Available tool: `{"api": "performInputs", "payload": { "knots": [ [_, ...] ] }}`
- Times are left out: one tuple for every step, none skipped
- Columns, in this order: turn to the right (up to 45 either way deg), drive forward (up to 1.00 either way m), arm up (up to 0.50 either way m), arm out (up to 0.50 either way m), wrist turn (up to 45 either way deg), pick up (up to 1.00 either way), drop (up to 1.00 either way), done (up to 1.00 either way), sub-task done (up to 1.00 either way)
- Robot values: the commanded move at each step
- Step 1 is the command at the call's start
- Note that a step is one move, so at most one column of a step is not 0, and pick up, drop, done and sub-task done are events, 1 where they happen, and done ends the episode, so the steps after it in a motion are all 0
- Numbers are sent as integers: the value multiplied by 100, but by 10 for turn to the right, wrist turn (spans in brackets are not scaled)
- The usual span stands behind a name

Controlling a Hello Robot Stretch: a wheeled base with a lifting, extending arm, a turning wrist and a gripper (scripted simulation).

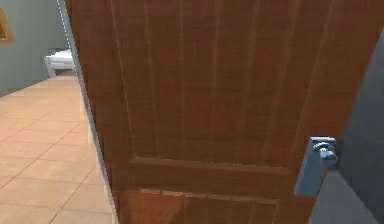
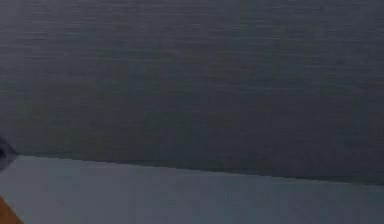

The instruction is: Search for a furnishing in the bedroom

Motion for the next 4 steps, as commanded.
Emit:
{"api": "performInputs", "payload": {
  "knots": [
    [-360,0,0,0,0,0,0,0,0],
    [0,30,0,0,0,0,0,0,0],
    [-90,0,0,0,0,0,0,0,0],
    [0,40,0,0,0,0,0,0,0]
  ]
}}
